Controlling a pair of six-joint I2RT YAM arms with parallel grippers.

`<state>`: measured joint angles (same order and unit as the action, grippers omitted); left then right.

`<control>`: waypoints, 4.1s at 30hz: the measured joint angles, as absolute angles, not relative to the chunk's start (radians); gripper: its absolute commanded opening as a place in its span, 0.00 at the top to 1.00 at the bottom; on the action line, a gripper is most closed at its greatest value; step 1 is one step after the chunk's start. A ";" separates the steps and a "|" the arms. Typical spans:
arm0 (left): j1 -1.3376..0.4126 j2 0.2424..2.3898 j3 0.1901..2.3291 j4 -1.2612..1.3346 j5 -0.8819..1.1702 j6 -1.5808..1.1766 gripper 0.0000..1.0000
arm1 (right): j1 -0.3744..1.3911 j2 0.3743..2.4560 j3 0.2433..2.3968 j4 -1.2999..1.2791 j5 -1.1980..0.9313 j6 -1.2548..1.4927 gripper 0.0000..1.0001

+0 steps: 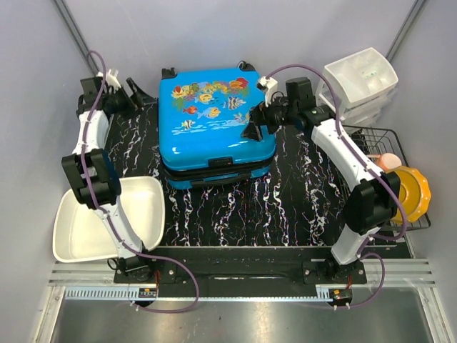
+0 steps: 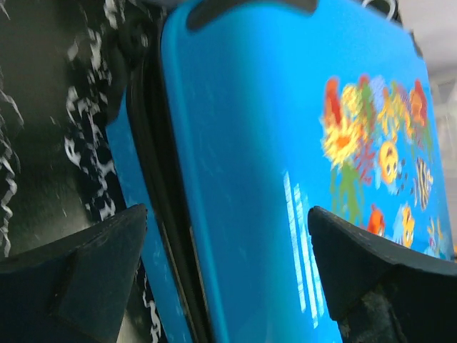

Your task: Open, take out, and arrange the luggage

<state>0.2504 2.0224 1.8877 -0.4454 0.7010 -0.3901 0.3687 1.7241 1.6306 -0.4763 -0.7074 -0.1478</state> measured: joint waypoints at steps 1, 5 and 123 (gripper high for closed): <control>0.267 2.022 1.848 -0.429 0.742 -0.394 0.01 | 0.372 1.729 1.654 -0.506 -0.678 -0.148 0.04; 0.278 1.999 1.655 -0.339 0.903 -0.431 0.10 | 0.354 1.728 1.691 -0.577 -0.581 -0.162 0.05; 0.238 1.401 1.180 -0.181 0.710 -1.082 1.00 | 0.377 1.143 1.082 -0.444 -0.584 -0.413 0.38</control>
<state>0.2382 1.4014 1.1797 -0.1810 0.7097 -1.0821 0.3775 1.1435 1.0824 -0.4438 -0.5842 -0.4133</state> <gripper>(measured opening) 0.705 0.674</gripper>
